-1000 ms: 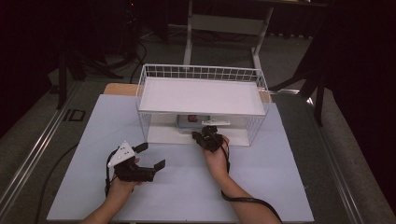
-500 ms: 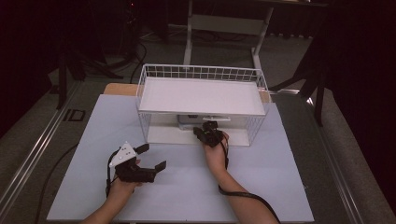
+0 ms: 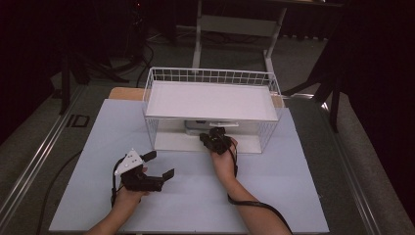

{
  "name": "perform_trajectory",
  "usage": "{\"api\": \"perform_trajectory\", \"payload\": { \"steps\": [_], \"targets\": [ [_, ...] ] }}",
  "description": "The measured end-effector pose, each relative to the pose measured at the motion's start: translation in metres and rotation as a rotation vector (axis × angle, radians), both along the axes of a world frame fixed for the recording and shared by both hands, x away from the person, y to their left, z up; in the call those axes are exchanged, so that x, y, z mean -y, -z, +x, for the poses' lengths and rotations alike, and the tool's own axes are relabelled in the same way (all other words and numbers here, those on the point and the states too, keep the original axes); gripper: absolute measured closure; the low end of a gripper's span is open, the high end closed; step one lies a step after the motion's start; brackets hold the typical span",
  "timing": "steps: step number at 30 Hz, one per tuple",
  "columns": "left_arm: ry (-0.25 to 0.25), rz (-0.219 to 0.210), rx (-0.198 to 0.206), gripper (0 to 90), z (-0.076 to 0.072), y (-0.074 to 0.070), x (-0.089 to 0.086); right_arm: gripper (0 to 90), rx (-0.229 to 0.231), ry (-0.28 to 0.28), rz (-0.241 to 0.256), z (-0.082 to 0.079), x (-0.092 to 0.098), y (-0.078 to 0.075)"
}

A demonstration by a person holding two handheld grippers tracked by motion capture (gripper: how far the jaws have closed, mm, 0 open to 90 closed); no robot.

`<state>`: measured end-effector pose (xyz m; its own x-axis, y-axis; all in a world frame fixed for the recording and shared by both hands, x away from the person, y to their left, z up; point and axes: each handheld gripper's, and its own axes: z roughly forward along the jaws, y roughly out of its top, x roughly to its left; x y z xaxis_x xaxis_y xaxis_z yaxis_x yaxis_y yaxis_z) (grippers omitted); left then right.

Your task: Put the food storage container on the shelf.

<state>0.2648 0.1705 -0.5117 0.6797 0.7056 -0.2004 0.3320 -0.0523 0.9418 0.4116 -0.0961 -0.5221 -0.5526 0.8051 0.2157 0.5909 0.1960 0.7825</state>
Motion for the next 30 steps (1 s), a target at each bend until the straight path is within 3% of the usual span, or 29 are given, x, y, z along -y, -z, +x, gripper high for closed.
{"api": "perform_trajectory", "payload": {
  "steps": [6, 10, 15, 16, 20, 25, 30],
  "targets": [
    [0.014, 0.005, 0.014, 2.5, -0.001, 0.0, 0.003, 79.6, 0.031, -0.028, 0.018, -0.017, 0.0, -0.01],
    [0.026, 0.008, 0.034, 2.5, -0.003, -0.002, 0.006, 61.3, 0.085, -0.055, 0.036, -0.03, 0.004, -0.013],
    [0.069, 0.06, 0.062, 2.6, -0.005, -0.01, 0.01, 36.6, 0.163, -0.085, 0.036, -0.05, 0.011, -0.02],
    [0.072, 0.078, 0.069, 2.6, -0.006, -0.012, 0.01, 30.5, 0.17, -0.095, 0.041, -0.054, 0.014, -0.023],
    [0.088, 0.064, 0.055, 2.6, -0.004, -0.023, 0.01, 15.9, 0.177, -0.14, 0.083, -0.068, 0.026, -0.031],
    [0.106, 0.096, 0.063, 2.5, 0.0, -0.034, 0.01, 14.0, 0.221, -0.164, 0.089, -0.082, 0.046, -0.039],
    [0.123, 0.078, 0.052, 2.6, 0.0, -0.036, 0.006, 13.8, 0.217, -0.182, 0.096, -0.091, 0.061, -0.043]
  ]
}}
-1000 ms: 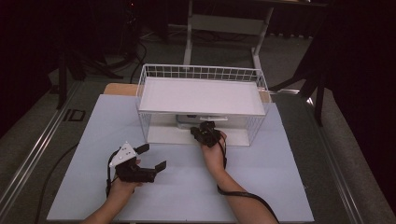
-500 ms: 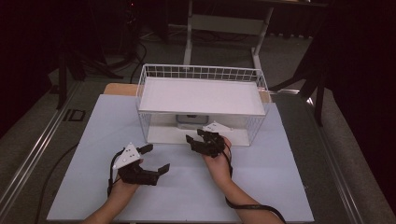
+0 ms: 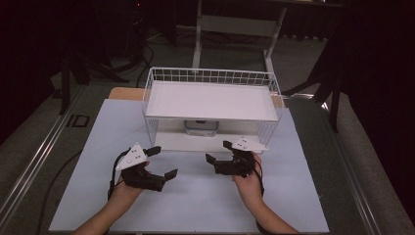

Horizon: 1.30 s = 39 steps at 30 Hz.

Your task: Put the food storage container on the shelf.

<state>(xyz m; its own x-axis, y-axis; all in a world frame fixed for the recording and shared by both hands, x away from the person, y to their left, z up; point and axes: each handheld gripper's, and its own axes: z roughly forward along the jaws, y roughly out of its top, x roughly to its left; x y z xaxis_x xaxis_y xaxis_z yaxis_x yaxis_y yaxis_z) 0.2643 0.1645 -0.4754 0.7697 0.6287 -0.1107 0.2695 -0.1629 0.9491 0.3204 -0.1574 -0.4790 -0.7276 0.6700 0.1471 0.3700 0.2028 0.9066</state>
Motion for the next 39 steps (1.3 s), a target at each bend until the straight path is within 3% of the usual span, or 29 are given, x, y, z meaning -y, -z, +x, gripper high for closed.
{"api": "perform_trajectory", "payload": {
  "steps": [9, 27, 39],
  "targets": [
    [0.028, 0.004, -0.027, 2.5, -0.004, 0.005, -0.006, 14.1, -0.015, -0.004, 0.006, -0.017, 0.027, -0.003],
    [0.002, 0.024, -0.058, 2.5, -0.018, 0.011, -0.031, 14.3, -0.002, 0.019, 0.003, -0.04, 0.063, -0.008],
    [-0.008, 0.002, -0.066, 2.5, -0.024, 0.017, -0.04, 14.8, -0.019, 0.028, -0.008, -0.051, 0.085, -0.004]
  ]
}}
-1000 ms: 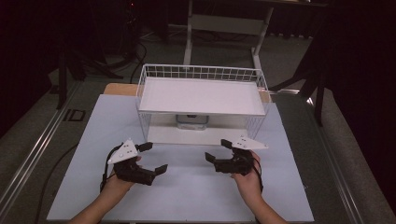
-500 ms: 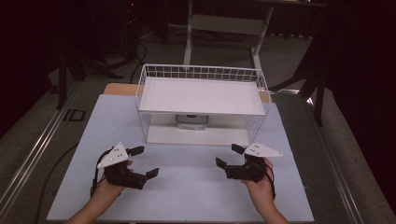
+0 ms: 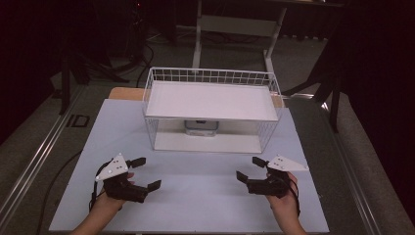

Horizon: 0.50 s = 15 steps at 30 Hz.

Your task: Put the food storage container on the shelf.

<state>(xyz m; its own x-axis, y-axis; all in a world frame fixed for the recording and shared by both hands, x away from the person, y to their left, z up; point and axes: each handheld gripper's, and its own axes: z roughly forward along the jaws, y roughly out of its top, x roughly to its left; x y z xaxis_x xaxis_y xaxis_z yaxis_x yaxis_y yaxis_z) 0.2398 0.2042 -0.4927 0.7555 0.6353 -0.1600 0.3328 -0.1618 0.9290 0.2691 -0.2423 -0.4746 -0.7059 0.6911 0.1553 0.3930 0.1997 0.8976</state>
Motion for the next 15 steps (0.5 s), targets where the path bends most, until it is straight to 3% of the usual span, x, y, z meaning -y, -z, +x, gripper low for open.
{"api": "perform_trajectory", "payload": {
  "steps": [15],
  "targets": [
    [0.016, -0.003, -0.017, 2.5, -0.007, 0.004, 0.004, 14.8, -0.006, -0.045, -0.021, -0.013, 0.023, 0.004]
  ]
}}
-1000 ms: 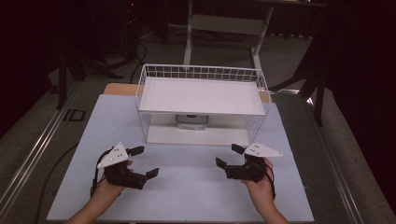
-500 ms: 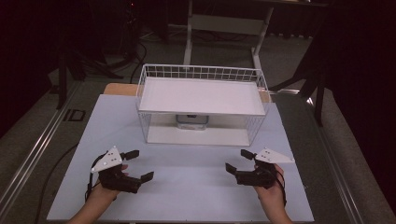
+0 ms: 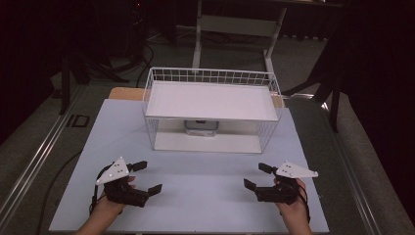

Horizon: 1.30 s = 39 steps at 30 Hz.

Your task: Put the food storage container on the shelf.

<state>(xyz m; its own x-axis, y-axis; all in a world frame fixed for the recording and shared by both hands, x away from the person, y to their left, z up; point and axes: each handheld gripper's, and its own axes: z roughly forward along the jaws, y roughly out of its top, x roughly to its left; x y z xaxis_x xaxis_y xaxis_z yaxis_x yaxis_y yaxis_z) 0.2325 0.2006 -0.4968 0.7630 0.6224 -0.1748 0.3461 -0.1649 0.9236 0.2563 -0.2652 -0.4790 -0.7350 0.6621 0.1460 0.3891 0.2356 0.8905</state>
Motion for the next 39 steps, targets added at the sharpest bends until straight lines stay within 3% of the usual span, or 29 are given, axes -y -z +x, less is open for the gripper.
{"api": "perform_trajectory", "payload": {
  "steps": [7, 13, 17, 22, 24, 27, 32, 39],
  "targets": [
    [0.001, 0.002, -0.008, 2.5, 0.002, 0.005, 0.001, 14.8, 0.002, -0.004, -0.04, 0.004, 0.01, 0.011],
    [0.007, 0.016, -0.016, 2.5, 0.005, 0.012, 0.002, 17.7, 0.005, 0.021, -0.043, 0.01, 0.017, 0.018],
    [0.002, 0.014, -0.031, 2.5, 0.009, 0.015, 0.0, 17.6, -0.016, 0.026, -0.035, 0.012, 0.02, 0.022],
    [-0.001, 0.025, -0.032, 2.6, 0.011, 0.018, 0.0, 17.5, -0.021, 0.03, -0.07, 0.01, 0.018, 0.026],
    [0.006, 0.031, -0.031, 2.6, 0.012, 0.019, 0.0, 17.4, -0.031, 0.025, -0.059, 0.011, 0.018, 0.028],
    [-0.004, 0.0, -0.029, 2.5, 0.014, 0.017, -0.003, 17.4, -0.032, 0.026, -0.063, 0.012, 0.018, 0.029],
    [-0.012, 0.0, -0.016, 2.6, 0.012, 0.016, -0.005, 17.6, -0.02, 0.033, -0.07, 0.014, 0.019, 0.029],
    [0.003, 0.004, -0.021, 2.5, 0.013, 0.018, -0.002, 16.1, -0.041, 0.035, -0.061, 0.017, 0.02, 0.032]
  ]
}}
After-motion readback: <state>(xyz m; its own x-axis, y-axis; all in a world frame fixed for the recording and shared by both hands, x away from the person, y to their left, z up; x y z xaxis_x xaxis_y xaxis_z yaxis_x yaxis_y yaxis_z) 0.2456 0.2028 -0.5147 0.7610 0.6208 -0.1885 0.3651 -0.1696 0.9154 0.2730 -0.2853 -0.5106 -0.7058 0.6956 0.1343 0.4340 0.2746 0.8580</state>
